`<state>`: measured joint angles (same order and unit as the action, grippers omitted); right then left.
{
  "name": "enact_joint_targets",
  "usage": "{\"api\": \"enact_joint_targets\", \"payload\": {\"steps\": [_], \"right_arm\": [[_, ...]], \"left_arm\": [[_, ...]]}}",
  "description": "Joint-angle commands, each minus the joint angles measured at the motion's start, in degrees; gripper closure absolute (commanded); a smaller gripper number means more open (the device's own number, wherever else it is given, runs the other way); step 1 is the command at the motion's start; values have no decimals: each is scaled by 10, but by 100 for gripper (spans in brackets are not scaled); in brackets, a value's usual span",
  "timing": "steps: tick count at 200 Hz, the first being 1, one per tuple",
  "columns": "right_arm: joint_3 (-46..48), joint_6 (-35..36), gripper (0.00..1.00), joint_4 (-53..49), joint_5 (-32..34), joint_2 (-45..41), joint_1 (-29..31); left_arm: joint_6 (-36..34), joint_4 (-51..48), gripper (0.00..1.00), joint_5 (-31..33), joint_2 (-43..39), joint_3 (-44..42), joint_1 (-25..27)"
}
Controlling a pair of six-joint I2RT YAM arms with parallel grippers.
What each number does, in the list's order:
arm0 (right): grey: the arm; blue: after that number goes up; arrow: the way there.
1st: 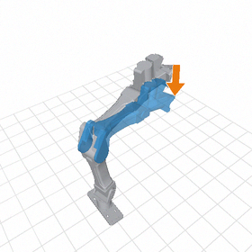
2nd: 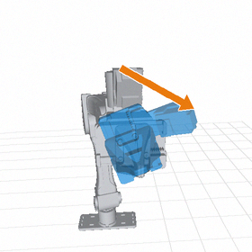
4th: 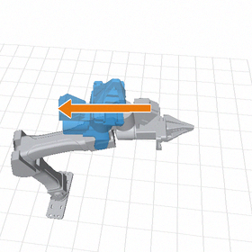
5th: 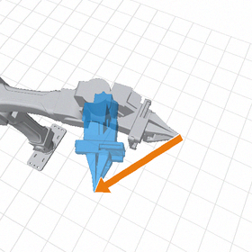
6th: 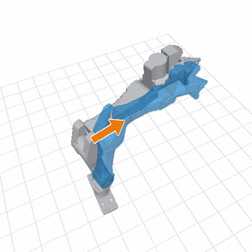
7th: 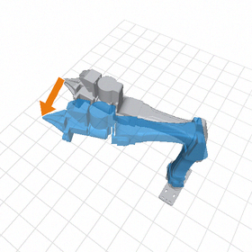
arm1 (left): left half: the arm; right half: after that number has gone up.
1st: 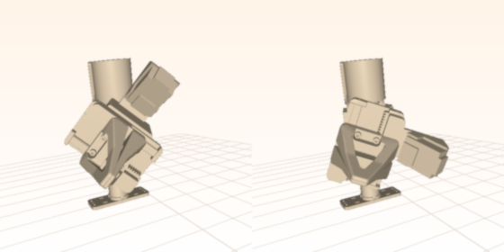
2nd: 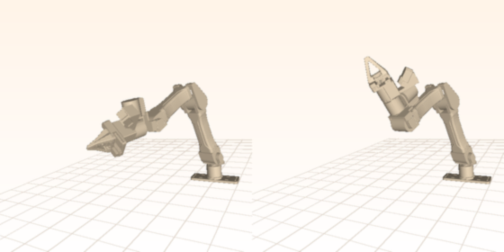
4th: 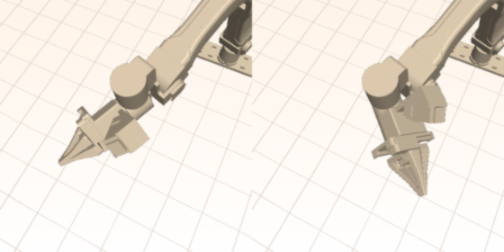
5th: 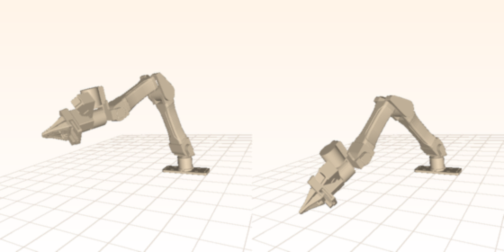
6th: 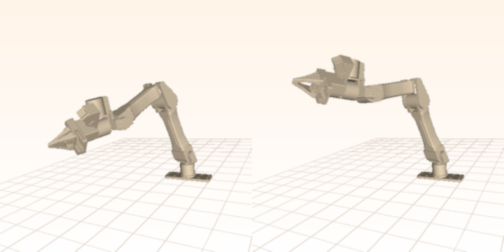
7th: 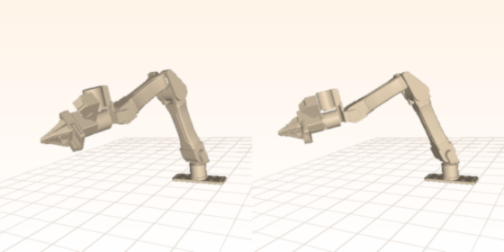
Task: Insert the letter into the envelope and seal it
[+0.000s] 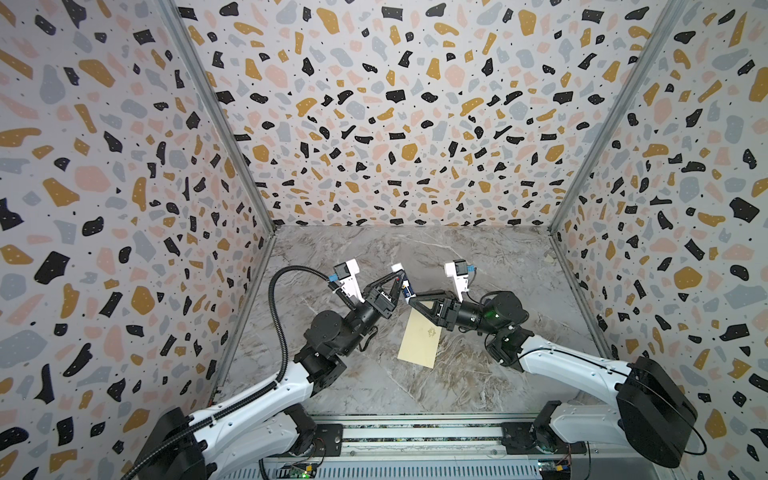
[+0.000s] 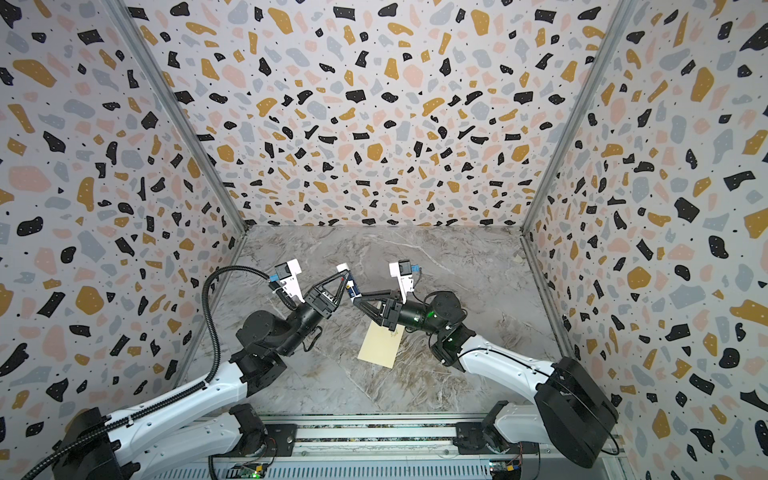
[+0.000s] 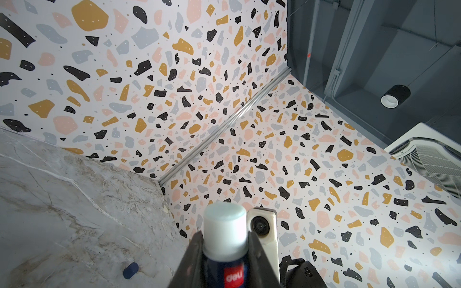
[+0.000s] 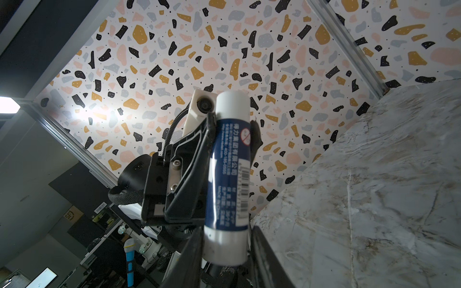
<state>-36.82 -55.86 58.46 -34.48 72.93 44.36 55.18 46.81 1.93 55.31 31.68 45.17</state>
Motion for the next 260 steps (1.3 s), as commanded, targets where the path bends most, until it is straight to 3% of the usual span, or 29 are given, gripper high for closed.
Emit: {"api": "enact_joint_targets", "payload": {"steps": [1,43,70,117,162,184,213,245,260], "right_arm": [[-23,0,71,15,7,-2,-1],[-32,16,75,-18,17,-9,-1],[-59,87,79,-137,69,-37,1],[-162,281,87,-370,308,-75,77],[-264,469,92,-464,627,-26,222],[-294,582,93,-444,776,17,283],[-301,759,94,-323,924,81,333],[-266,940,94,-120,983,123,355],[-258,985,94,-74,991,139,358]], "left_arm": [[1,51,100,-8,-4,6,3],[-4,41,100,-7,-2,7,3],[-25,5,100,-2,-2,14,3],[-41,-12,100,8,8,11,3],[-41,-17,100,11,19,9,3],[-59,-20,100,14,19,8,3],[-59,-20,100,15,23,5,4],[-57,-19,100,16,27,3,4],[-56,-19,100,17,27,2,4]]}}
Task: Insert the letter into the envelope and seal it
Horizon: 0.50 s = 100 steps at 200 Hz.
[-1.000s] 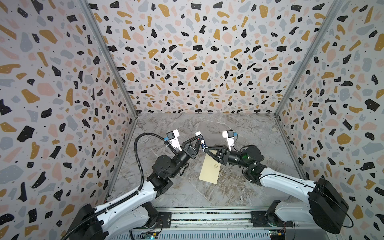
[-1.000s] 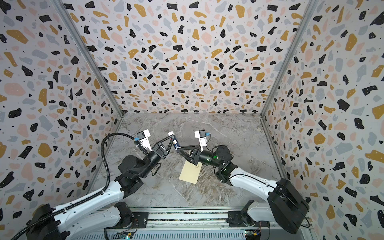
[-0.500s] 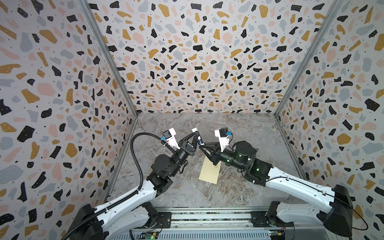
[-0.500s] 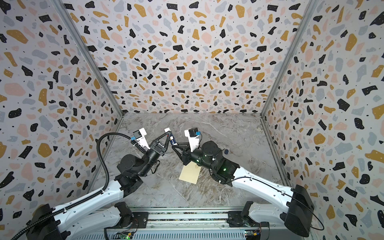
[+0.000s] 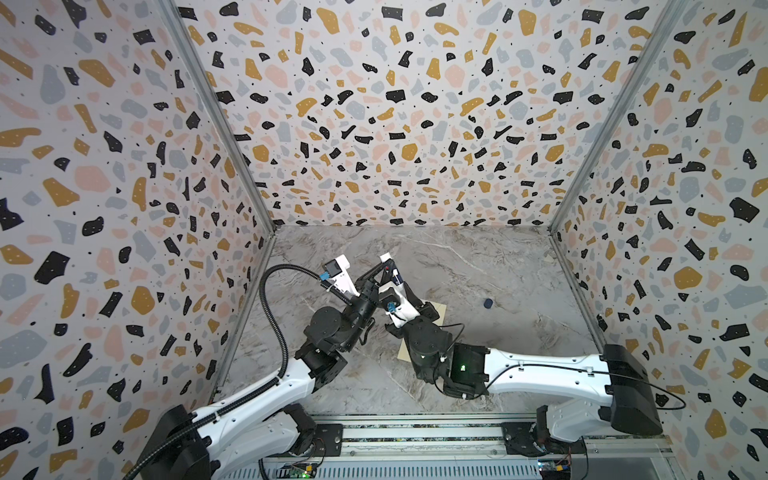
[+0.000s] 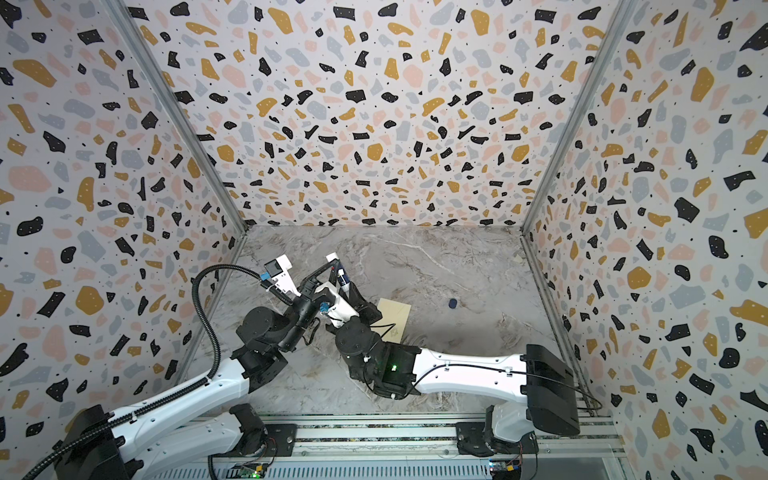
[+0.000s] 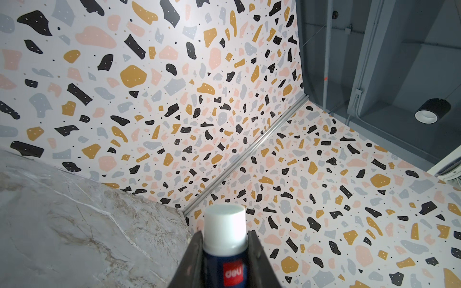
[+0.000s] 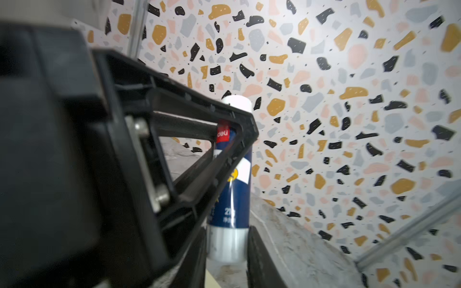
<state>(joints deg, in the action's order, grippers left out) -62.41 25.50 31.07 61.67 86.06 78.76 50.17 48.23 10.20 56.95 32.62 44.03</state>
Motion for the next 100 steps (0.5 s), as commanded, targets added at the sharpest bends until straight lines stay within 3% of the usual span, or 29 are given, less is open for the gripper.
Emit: {"api": "enact_joint_targets", "payload": {"steps": [1,33,55,78,100], "right_arm": [[-2,173,94,201,29,9,14],[0,193,92,218,28,27,14],[1,167,88,195,16,23,14],[-6,40,80,72,-29,-15,8],[-14,-125,63,-93,-147,-74,-25]], "left_arm": [[-6,-33,100,-66,11,-7,16],[-5,-32,100,-66,11,-6,15],[-8,-31,100,-66,10,-6,16],[-20,-39,100,-63,6,-3,16],[-45,-59,100,-56,-1,5,16]]}}
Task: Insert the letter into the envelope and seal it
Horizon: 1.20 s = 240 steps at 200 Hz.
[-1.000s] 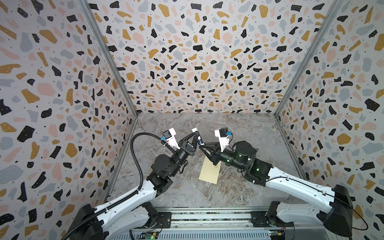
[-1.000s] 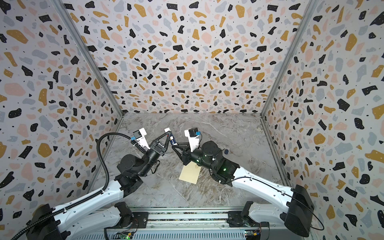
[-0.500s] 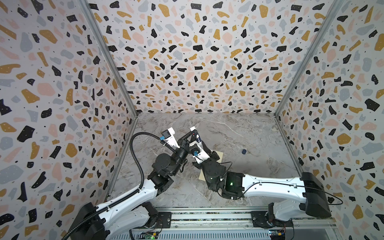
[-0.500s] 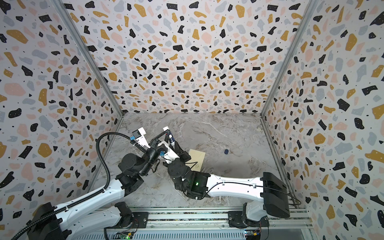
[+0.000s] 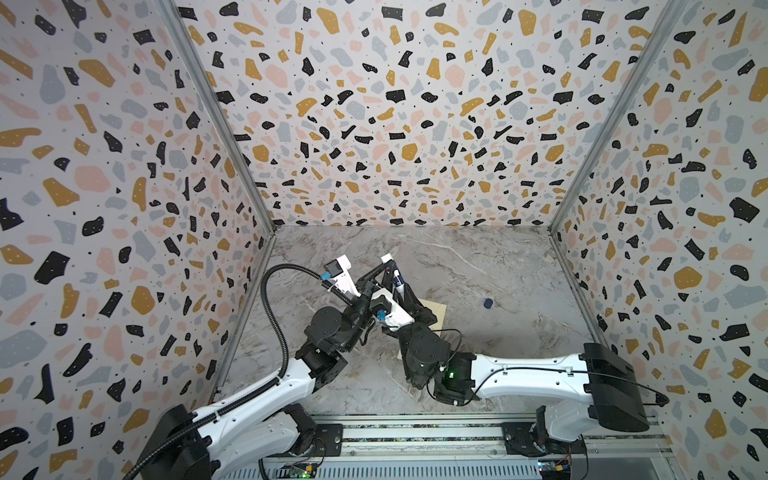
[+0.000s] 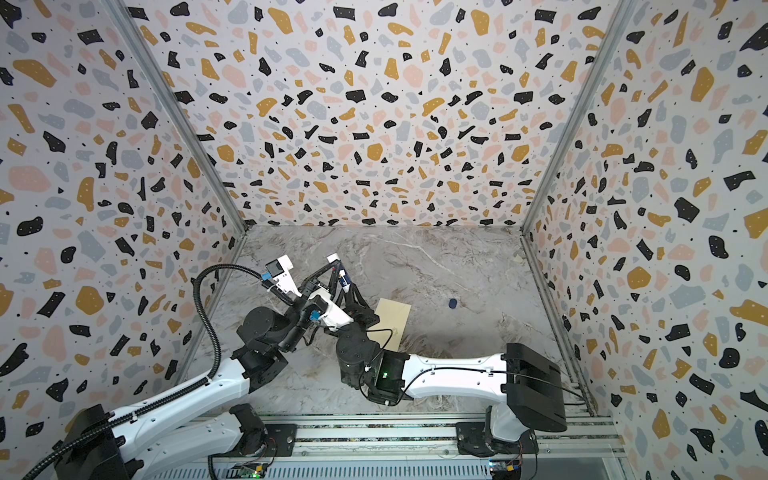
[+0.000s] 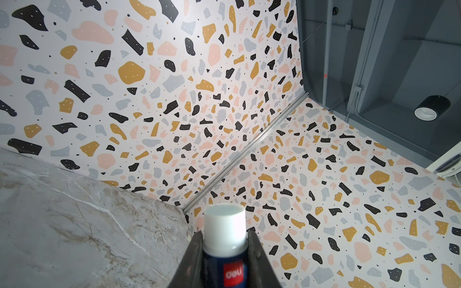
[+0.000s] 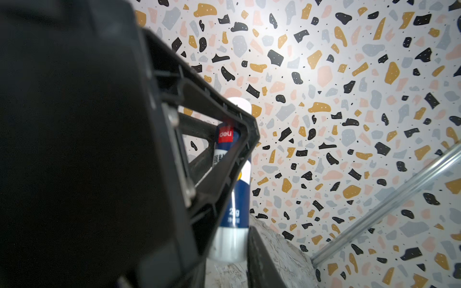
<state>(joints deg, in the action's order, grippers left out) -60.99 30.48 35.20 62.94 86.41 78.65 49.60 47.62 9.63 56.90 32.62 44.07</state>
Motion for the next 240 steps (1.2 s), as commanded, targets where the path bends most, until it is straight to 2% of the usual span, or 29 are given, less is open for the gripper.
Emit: {"api": "enact_joint_targets", "payload": {"steps": [1,22,40,86,133,160,240], "right_arm": [[-28,-181,62,-139,-166,-80,-25],[-10,-253,45,-201,-288,-133,-58],[9,-287,36,-227,-373,-174,-80],[53,-372,31,-256,-578,-269,-158],[47,-440,30,-315,-739,-293,-248],[51,-457,30,-333,-792,-296,-275],[51,-451,29,-354,-816,-294,-286]], "left_arm": [[-40,-54,100,-50,-1,5,15],[-80,-82,100,-43,-10,18,15],[-128,-113,100,-37,-17,31,15],[-288,-150,100,-32,-38,40,15],[-457,-54,100,-60,-71,-29,16],[-514,-6,100,-77,-81,-62,19],[-581,38,100,-129,-87,-93,32]]}}
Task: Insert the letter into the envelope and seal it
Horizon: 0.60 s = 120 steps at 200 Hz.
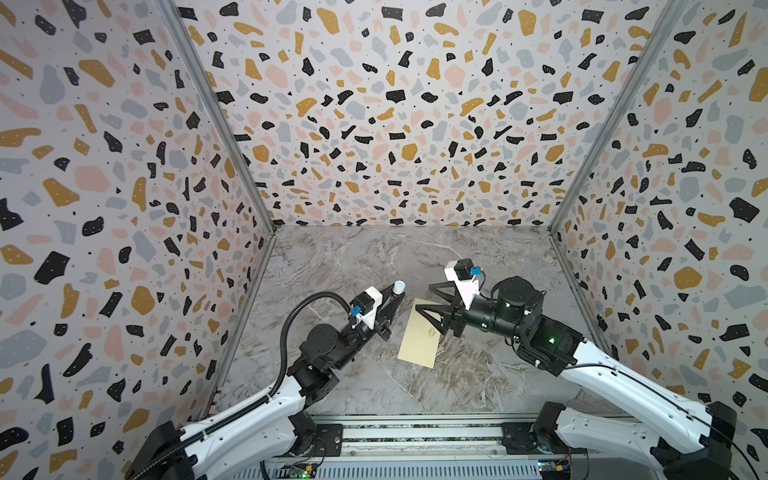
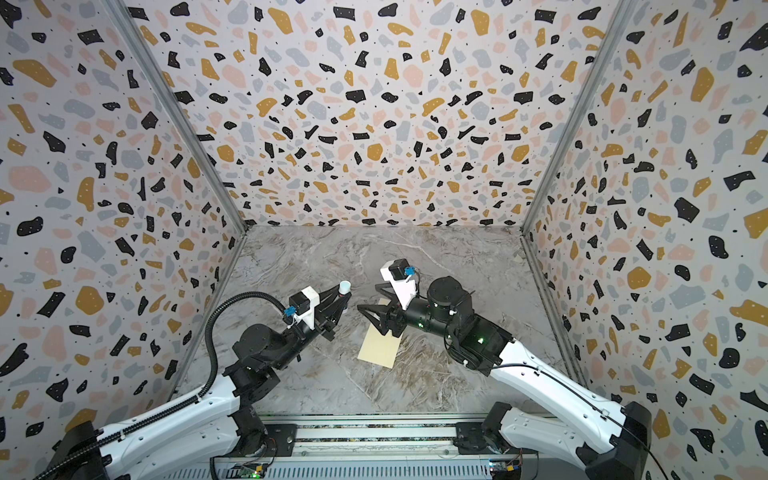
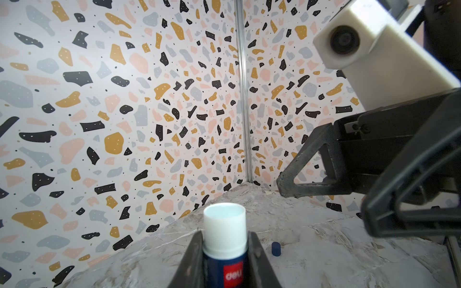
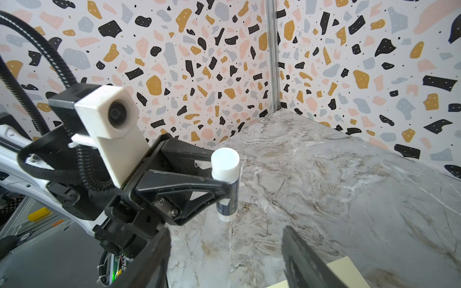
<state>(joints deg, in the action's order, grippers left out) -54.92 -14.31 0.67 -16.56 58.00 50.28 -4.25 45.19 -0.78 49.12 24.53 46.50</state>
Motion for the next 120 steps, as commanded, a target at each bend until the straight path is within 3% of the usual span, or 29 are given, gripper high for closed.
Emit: {"api": "enact_joint_targets", "payload": {"steps": [1,63,120], "right_arm": [[-10,-2,29,-9,-22,-10,-3],[-31,0,27,-30,-42,-6,-3],[-129,-29,19,-145,-21,59,-2]], "left_arm": [[-43,63,100,-25,-9,-12,8],[-75,93,100,-40,-5,-33,14],[-143,28,100,-31,-1,-18,23]]}}
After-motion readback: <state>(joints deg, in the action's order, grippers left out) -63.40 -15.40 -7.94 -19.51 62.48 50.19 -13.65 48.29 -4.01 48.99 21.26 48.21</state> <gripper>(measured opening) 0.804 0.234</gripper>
